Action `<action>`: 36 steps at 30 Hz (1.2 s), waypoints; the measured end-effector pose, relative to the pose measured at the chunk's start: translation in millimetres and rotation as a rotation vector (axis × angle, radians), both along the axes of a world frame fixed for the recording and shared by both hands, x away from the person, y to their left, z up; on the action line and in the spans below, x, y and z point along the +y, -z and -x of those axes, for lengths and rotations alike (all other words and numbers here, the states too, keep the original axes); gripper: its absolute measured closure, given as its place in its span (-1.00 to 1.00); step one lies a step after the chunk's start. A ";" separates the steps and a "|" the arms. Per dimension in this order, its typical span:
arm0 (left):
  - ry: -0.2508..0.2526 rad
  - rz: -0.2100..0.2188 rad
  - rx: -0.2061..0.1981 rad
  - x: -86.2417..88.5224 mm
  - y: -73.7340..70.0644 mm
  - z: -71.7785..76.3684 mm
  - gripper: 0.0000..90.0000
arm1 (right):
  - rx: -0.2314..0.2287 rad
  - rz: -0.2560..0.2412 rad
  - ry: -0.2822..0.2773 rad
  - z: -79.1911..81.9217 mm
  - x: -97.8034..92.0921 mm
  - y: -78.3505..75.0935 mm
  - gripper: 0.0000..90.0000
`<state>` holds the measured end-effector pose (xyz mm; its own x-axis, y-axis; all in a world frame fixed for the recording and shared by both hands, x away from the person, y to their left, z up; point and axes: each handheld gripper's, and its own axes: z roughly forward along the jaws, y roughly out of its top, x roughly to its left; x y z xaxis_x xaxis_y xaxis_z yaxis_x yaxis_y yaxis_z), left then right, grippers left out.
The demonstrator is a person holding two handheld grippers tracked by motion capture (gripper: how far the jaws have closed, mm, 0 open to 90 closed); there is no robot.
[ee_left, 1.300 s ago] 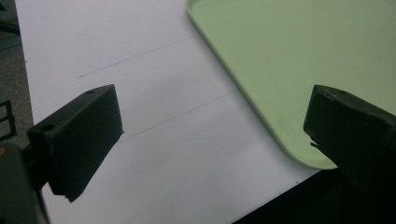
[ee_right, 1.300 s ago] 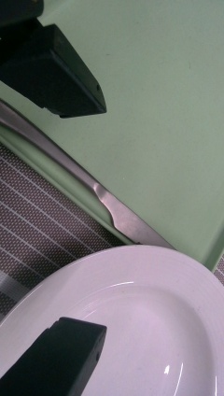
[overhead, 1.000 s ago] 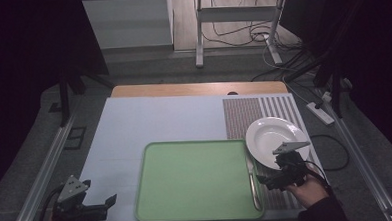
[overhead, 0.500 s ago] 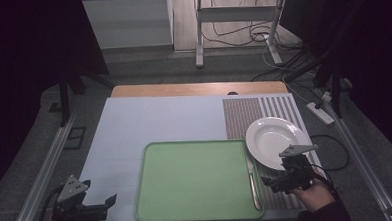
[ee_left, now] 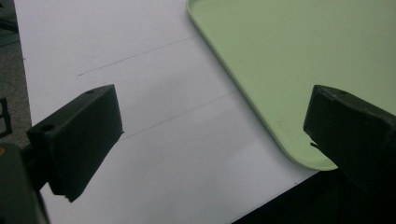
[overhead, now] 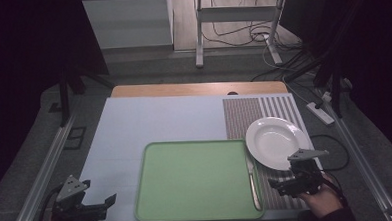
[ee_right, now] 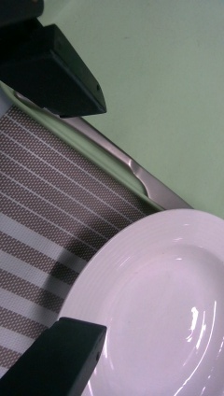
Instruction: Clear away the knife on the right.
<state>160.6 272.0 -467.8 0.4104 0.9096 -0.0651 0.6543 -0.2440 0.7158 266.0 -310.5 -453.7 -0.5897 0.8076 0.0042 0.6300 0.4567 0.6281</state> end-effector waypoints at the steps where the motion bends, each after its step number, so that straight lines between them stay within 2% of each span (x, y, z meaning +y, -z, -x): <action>1: 0.001 0.000 0.002 0.4 -0.2 0.0 -0.90 | 0.001 -0.001 0.004 0.6 -0.8 0.1 -1.00; 19: -0.003 0.008 0.004 1.1 -0.1 -0.2 -0.90 | -0.019 -0.036 0.050 12.2 -16.9 -3.5 -1.00; 36: -0.003 0.000 0.002 0.5 0.1 0.1 -0.90 | -0.031 -0.010 0.067 23.2 -24.7 -5.5 -1.00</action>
